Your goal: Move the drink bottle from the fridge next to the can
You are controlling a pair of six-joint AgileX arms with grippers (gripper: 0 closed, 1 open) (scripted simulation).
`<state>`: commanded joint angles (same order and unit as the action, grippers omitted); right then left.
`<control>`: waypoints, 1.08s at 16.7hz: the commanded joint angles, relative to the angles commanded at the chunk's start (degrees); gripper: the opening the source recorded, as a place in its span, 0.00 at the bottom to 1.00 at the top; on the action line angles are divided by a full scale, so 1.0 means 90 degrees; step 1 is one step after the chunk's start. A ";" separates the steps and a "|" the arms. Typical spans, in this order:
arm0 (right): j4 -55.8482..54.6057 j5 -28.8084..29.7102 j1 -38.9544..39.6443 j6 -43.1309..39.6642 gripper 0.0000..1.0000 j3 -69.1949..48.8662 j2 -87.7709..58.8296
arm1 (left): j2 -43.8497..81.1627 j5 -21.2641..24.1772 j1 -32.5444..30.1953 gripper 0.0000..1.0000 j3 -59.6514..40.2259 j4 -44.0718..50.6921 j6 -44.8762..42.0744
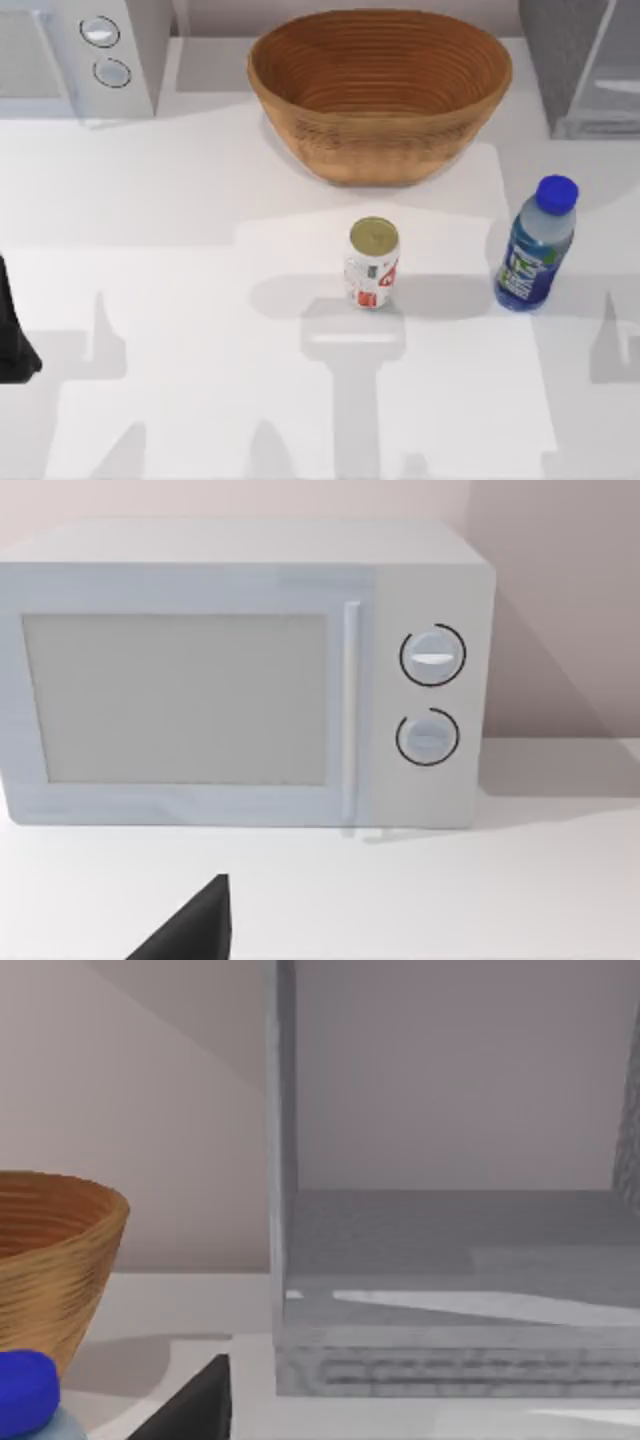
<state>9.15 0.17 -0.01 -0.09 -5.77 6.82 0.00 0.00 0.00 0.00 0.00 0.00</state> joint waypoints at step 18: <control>0.8332 -0.0031 -0.0024 -0.0059 1.00 -0.3549 0.4357 | 0.0000 0.0000 0.0000 1.00 0.0000 0.0000 0.0000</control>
<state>84.13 -0.11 -0.22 -0.63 -37.72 46.04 0.00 0.00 0.00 0.00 0.00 0.00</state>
